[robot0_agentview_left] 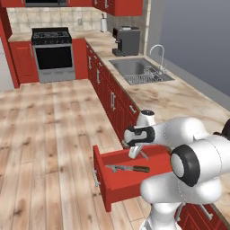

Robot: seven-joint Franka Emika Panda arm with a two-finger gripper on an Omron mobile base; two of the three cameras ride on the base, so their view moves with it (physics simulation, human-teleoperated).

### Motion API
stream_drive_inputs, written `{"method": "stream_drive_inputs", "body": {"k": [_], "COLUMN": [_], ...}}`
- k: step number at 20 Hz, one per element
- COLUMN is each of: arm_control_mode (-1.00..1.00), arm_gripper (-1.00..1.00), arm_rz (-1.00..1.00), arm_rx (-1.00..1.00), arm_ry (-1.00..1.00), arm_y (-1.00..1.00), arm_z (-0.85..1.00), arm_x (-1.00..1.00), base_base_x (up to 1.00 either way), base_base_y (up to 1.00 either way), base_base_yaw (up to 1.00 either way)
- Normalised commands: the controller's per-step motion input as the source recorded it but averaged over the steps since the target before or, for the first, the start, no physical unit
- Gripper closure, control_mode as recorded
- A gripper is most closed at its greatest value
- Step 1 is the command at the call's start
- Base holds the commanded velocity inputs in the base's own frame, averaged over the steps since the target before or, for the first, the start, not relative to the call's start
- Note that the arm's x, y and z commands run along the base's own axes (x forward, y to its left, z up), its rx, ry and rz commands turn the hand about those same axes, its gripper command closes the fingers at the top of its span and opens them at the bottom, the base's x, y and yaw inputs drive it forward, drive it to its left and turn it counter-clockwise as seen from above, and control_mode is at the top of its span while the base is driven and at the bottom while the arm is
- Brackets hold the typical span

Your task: Pick up the metallic utensils from the counter and place them in the open drawer. Make sure not to pick up any wooden utensils.

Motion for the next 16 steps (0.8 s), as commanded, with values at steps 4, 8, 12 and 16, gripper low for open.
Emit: {"method": "stream_drive_inputs", "body": {"k": [4, 8, 12, 16], "arm_control_mode": [-1.00, -1.00, -1.00, -1.00], "arm_gripper": [1.00, 1.00, 1.00, 1.00], "arm_rz": [0.00, 0.00, 0.00, 0.00], "arm_rx": [-0.03, 0.00, 0.00, 0.00], "arm_ry": [0.00, -0.01, -0.01, 0.00], "arm_y": [0.00, 0.00, 0.00, 0.00], "arm_z": [-0.36, -0.55, -0.83, -0.68], "arm_x": [-0.02, 0.00, -0.02, 0.00], "base_base_x": [0.00, 0.00, 0.00, 0.00], "base_base_y": [0.00, 0.00, 0.00, 0.00], "base_base_yaw": [0.00, 0.00, 0.00, 0.00]}}
